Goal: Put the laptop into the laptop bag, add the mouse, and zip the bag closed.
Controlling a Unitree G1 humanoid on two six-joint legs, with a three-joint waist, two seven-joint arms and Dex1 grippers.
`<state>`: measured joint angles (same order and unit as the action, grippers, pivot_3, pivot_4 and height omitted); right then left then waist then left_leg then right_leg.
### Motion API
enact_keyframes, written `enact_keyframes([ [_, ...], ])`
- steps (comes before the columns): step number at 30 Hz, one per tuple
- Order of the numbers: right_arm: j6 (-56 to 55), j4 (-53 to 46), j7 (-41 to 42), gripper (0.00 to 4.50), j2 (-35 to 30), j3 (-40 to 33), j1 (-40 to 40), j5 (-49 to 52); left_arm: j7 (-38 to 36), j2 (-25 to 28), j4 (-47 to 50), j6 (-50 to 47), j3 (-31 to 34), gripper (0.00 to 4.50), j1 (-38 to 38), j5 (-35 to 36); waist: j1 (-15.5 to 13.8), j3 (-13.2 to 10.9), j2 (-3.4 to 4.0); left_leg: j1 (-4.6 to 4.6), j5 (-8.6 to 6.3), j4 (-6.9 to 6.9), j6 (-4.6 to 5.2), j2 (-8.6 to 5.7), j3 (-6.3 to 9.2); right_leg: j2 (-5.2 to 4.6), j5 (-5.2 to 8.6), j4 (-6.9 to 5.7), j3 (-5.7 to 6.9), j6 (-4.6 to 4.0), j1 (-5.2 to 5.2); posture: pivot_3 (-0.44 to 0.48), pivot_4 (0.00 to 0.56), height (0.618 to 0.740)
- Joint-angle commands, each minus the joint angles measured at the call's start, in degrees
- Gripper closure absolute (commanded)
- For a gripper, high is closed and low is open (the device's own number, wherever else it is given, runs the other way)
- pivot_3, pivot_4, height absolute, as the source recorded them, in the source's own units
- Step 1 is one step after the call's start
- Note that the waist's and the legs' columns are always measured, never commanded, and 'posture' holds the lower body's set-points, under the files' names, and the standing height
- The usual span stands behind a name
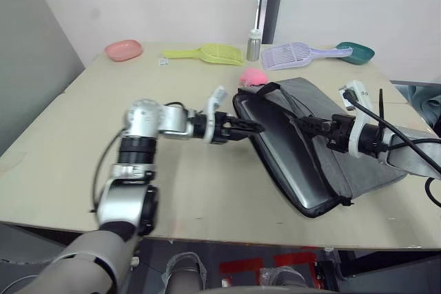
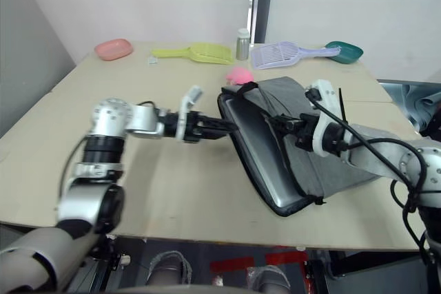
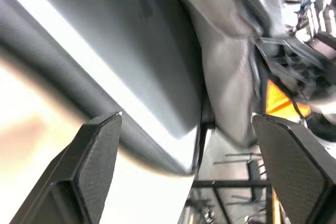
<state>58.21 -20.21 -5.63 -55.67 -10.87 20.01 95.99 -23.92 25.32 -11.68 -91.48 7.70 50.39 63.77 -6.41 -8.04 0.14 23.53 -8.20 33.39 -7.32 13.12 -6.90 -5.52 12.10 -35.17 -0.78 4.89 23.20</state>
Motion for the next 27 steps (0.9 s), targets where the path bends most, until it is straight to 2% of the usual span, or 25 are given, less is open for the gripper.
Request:
enact_keyframes([
  [1,0.14,-0.30,2.17,4.50,-0.41,-1.23,0.80,-2.16,-15.61,9.93,9.58,5.75,-3.18,0.38,-3.48,-0.95,0.12,-0.01,0.02,0.01,0.00,-0.02,0.00,0.01,0.00,0.00,0.02,0.04,0.02,-0.04,0.01,0.000,0.150,0.740],
  [3,0.68,-0.68,3.91,4.50,0.20,0.13,0.52,-4.64,-23.75,14.93,12.36,12.45,-4.28,0.38,-6.29,-3.41,-0.25,-0.01,0.02,0.03,0.00,-0.07,-0.01,0.01,0.01,-0.01,0.09,0.06,0.08,-0.15,0.02,0.000,0.150,0.740],
  [6,1.01,-0.46,6.42,4.50,1.67,2.95,0.08,-10.35,-31.06,17.95,15.33,18.93,-1.97,0.38,-9.31,-3.88,-0.40,-0.01,0.02,0.03,0.00,-0.05,-0.01,0.01,0.03,-0.03,0.10,0.06,0.11,-0.17,0.00,0.000,0.150,0.740],
  [10,1.05,0.04,8.91,4.50,4.53,4.94,0.29,-15.23,-35.54,19.34,19.42,22.86,3.17,0.38,-13.06,-1.23,-0.44,-0.01,0.03,0.04,0.02,0.02,-0.03,0.03,0.07,-0.03,0.11,-0.07,0.15,-0.20,0.01,0.000,0.150,0.740],
  [12,1.39,0.25,9.67,4.50,6.10,5.16,0.91,-16.19,-40.30,22.14,22.22,25.17,5.32,0.38,-16.95,-1.10,-0.04,-0.01,0.03,0.03,0.01,0.00,-0.03,0.03,0.05,-0.03,0.13,-0.08,0.13,-0.24,0.02,0.000,0.150,0.740],
  [16,2.21,0.37,9.76,4.50,8.82,5.19,1.05,-16.81,-47.45,29.05,21.72,30.77,8.73,0.38,-25.53,-5.25,0.59,0.00,0.05,-0.05,0.02,-0.16,-0.06,0.08,0.03,0.01,0.21,-0.10,0.16,-0.34,0.06,0.000,0.150,0.740],
  [19,2.80,-0.02,10.02,4.50,10.13,5.14,-0.09,-17.75,-50.10,32.23,18.81,34.07,11.74,0.38,-30.20,-7.42,0.57,0.00,0.05,-0.05,0.02,-0.18,-0.08,0.09,0.02,0.01,0.22,-0.10,0.16,-0.34,0.08,0.000,0.150,0.740],
  [21,3.11,0.28,10.22,3.77,10.74,4.80,-0.41,-18.31,-51.31,33.53,17.03,36.00,13.42,0.36,-32.41,-8.66,0.42,0.00,0.05,-0.06,0.01,-0.17,-0.08,0.09,0.02,0.01,0.22,-0.10,0.16,-0.34,0.08,0.000,0.150,0.740],
  [22,3.24,0.66,10.35,3.59,10.98,4.61,-0.26,-18.49,-51.83,34.13,16.21,36.69,14.38,0.36,-33.45,-9.14,0.40,0.00,0.05,-0.07,0.01,-0.17,-0.08,0.09,0.02,0.01,0.22,-0.11,0.16,-0.34,0.08,0.000,0.150,0.740],
  [24,3.57,1.06,10.60,2.73,11.34,4.30,0.07,-18.82,-52.58,34.78,15.45,38.05,15.28,0.36,-34.69,-9.89,0.36,0.00,0.05,-0.10,0.01,-0.15,-0.08,0.09,0.02,0.01,0.22,-0.14,0.15,-0.35,0.07,0.000,0.150,0.740],
  [27,3.82,1.32,11.68,1.77,11.65,3.70,0.87,-19.01,-55.28,35.86,15.04,43.13,15.77,0.36,-37.43,-13.15,0.43,0.00,0.05,-0.15,0.01,-0.16,-0.08,0.09,-0.01,0.01,0.22,-0.17,0.12,-0.36,0.06,0.000,0.150,0.740],
])
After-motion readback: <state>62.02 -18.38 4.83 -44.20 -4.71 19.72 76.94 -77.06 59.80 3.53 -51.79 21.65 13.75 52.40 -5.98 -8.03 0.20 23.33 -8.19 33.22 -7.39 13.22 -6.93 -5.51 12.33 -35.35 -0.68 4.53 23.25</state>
